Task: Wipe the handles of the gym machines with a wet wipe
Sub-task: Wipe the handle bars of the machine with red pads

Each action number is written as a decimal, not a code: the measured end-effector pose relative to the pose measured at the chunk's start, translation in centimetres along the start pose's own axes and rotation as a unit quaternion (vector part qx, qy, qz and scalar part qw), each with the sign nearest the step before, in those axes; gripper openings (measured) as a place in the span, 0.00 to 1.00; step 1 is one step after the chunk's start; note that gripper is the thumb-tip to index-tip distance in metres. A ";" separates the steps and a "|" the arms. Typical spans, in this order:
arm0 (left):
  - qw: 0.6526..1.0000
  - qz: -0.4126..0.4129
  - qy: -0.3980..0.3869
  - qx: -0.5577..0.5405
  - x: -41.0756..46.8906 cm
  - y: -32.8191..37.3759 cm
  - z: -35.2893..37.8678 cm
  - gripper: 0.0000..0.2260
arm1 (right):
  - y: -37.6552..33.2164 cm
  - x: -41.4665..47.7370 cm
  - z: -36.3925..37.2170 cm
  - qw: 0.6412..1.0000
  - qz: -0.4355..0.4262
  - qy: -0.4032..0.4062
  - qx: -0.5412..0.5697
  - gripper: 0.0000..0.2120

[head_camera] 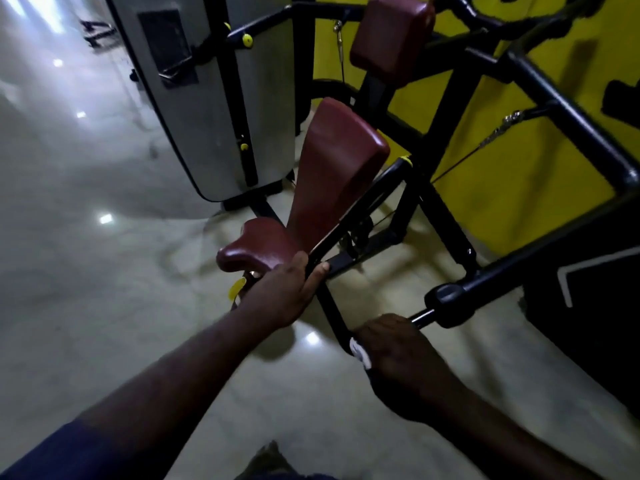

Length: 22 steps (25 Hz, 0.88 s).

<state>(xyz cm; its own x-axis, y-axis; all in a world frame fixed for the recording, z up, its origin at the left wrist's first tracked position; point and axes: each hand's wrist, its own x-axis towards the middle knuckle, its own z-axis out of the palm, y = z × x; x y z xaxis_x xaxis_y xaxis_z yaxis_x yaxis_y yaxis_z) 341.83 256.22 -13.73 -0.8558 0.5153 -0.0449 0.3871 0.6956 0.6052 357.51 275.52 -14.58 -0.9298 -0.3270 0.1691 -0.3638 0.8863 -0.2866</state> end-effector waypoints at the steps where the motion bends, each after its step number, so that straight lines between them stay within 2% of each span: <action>1: 1.000 0.015 -0.010 -0.018 0.1 -0.5 -0.5 0.21 | 1.5 1.0 -0.8 0.998 0.009 -0.038 0.046 0.07; 2: 0.999 0.035 -0.011 -0.035 0.4 -1.2 -0.6 0.22 | 2.5 2.1 -2.3 0.991 0.032 -0.077 0.104 0.15; 3: 0.997 0.057 -0.001 -0.053 0.7 -1.8 -0.8 0.23 | 3.8 3.7 -3.9 0.983 0.053 -0.057 0.168 0.25; 4: 0.994 0.064 0.020 -0.081 1.0 -2.1 -0.9 0.23 | 4.5 5.7 -5.8 0.976 0.083 0.004 0.200 0.31; 5: 0.989 0.056 0.046 -0.129 1.4 -2.4 -0.8 0.23 | 5.1 7.9 -7.1 0.971 0.092 0.073 0.211 0.31; 6: 0.980 0.030 0.073 -0.183 1.7 -2.5 -0.6 0.22 | 5.0 10.0 -8.6 0.972 0.085 0.132 0.173 0.26; 7: 0.969 -0.004 0.097 -0.226 2.0 -2.5 -0.4 0.20 | 5.0 12.2 -9.4 0.981 0.048 0.171 0.079 0.16; 9: 0.949 -0.054 0.136 -0.278 2.7 -2.3 -0.5 0.20 | 4.2 15.7 -8.4 0.974 -0.022 0.145 -0.174 0.16; 10: 0.938 -0.073 0.151 -0.304 3.0 -2.0 -0.8 0.20 | 3.5 16.3 -7.0 0.964 -0.046 0.082 -0.249 0.15; 11: 0.925 -0.086 0.171 -0.329 3.5 -1.5 -1.2 0.21 | 4.1 16.3 -5.1 0.956 -0.095 0.044 -0.275 0.13; 13: 0.915 -0.086 0.195 -0.342 4.5 0.1 -2.5 0.20 | 6.0 15.8 -5.1 0.944 -0.172 0.002 -0.283 0.14; 14: 0.920 -0.076 0.198 -0.330 5.2 1.0 -2.9 0.20 | 7.0 15.6 -6.6 0.942 -0.174 -0.004 -0.287 0.15; 15: 0.919 -0.069 0.201 -0.333 5.9 2.1 -3.0 0.20 | 8.5 15.8 -8.0 0.941 -0.184 0.019 -0.285 0.17; 17: 0.918 -0.060 0.214 -0.329 7.1 4.5 -2.4 0.21 | 11.0 16.2 -11.6 0.951 -0.126 0.056 -0.277 0.23; 18: 0.926 -0.057 0.225 -0.299 7.6 5.8 -2.0 0.22 | 11.6 15.9 -12.6 0.959 -0.076 0.073 -0.262 0.23; 19: 0.937 -0.051 0.223 -0.265 8.1 7.0 -1.4 0.22 | 12.0 16.2 -12.5 0.956 -0.071 0.110 -0.262 0.22; 21: 0.945 -0.052 0.228 -0.227 9.3 9.5 -0.8 0.21 | 12.1 16.9 -11.3 0.953 -0.103 0.137 -0.250 0.18; 22: 0.945 -0.047 0.233 -0.225 10.1 11.0 -0.9 0.20 | 12.6 17.1 -11.6 0.952 -0.145 0.124 -0.242 0.17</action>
<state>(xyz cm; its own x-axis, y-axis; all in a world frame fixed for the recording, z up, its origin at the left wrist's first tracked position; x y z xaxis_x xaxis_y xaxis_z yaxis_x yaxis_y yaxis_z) 337.18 268.64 -6.78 -0.9780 0.1131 0.1754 0.2061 0.3909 0.8971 337.67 284.91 -4.42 -0.7312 -0.5462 0.4087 -0.4790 0.8377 0.2625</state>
